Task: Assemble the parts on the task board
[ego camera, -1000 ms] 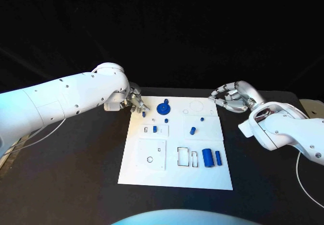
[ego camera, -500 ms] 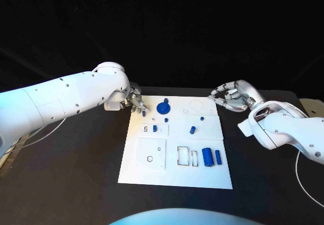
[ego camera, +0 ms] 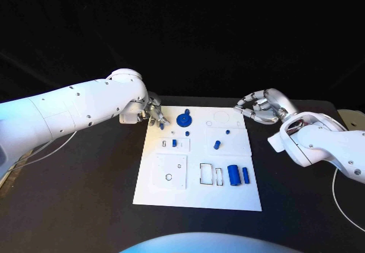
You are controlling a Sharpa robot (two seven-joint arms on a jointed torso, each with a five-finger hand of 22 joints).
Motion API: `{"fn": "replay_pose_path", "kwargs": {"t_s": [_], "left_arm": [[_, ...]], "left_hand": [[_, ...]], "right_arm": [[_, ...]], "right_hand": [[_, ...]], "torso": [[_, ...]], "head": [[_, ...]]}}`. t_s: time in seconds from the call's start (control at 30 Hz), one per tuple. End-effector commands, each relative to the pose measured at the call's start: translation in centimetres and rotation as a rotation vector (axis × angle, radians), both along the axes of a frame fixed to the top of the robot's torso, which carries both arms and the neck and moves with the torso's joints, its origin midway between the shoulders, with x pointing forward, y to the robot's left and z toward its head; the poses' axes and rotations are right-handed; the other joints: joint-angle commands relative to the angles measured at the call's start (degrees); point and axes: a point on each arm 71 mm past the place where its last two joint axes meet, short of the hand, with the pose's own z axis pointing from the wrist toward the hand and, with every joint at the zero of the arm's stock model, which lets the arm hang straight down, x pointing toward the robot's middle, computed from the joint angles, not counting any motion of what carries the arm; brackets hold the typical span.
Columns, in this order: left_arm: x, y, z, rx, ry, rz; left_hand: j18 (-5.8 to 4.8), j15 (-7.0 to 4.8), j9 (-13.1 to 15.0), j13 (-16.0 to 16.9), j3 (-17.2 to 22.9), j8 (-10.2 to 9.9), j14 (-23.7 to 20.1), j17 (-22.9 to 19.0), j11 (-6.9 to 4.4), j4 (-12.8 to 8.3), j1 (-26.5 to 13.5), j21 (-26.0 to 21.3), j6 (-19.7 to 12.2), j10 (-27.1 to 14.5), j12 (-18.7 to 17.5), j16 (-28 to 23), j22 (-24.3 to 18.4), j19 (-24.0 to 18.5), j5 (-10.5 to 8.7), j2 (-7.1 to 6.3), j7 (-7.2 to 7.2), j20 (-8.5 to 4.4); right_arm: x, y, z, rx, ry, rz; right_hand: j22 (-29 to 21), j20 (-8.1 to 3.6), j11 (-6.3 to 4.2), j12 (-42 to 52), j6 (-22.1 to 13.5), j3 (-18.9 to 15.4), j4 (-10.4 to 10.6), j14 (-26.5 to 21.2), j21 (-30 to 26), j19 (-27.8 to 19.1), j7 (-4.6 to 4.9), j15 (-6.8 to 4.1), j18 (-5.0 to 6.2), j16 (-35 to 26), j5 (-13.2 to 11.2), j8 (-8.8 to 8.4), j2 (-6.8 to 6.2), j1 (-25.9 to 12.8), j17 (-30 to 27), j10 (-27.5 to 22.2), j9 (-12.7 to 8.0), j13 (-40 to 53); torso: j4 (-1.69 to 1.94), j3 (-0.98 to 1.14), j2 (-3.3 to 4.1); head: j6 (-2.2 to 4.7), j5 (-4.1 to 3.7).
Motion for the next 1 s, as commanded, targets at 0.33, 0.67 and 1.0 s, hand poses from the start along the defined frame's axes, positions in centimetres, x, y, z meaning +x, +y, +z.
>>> {"fn": "replay_pose_path", "kwargs": {"t_s": [0.33,0.67,1.0], "left_arm": [[-0.04,-0.15,-0.1,-0.018,0.014,0.002],[0.01,-0.1,-0.12,-0.017,0.015,0.004],[0.1,-0.14,-0.39,-0.015,0.031,0.004]], "left_hand": [[0.53,-0.35,0.5,-0.4,-0.1,2.0,4.0,9.1,-0.79,-1.1,2.5,0.3,1.8,0.0,0.4,-0.2,0.3,0.0,0.23,0.82,-0.6,-0.36],[0.49,-0.86,1.1,-0.9,2.5,3.3,4.0,9.2,-1.36,-3.4,6.5,0.3,1.3,-0.1,0.4,-0.1,0.4,0.0,0.22,3.27,-1.18,-0.81],[0.45,-1.01,1.4,-1.2,4.5,4.0,4.1,9.3,-1.47,-5.3,8.3,0.4,0.8,0.0,0.3,0.0,0.6,0.1,0.19,3.6,-1.25,-0.98]], "right_arm": [[-0.03,0.12,-0.05,-0.007,0.002,0.012],[-0.05,0.13,-0.04,-0.007,0.001,0.013],[-0.07,0.15,-0.03,-0.006,0.001,0.014]], "right_hand": [[11.4,-0.19,0.03,-0.1,-0.4,-0.1,0.0,4.3,-0.1,3.1,0.01,-0.3,1.11,-0.2,0.0,0.37,0.3,-0.4,8.5,-0.2,-0.1,2.7],[11.4,-0.2,0.02,-0.1,-0.4,-0.1,0.0,4.3,-0.2,3.1,0.01,-0.31,1.12,-0.3,0.1,0.42,0.44,-0.3,8.5,-0.2,-0.1,2.7],[11.4,-0.2,0.02,-0.1,-0.4,-0.1,0.0,4.3,-0.2,3.1,0.01,-0.31,1.12,-0.3,0.1,0.42,0.44,-0.3,8.5,-0.2,-0.1,2.7]], "torso": [[0.04,0.06,-0.06],[0.0,0.07,-0.07],[-0.03,0.04,-0.05]], "head": [[-0.25,-0.06],[-0.35,-0.03],[-0.57,-0.21]]}}
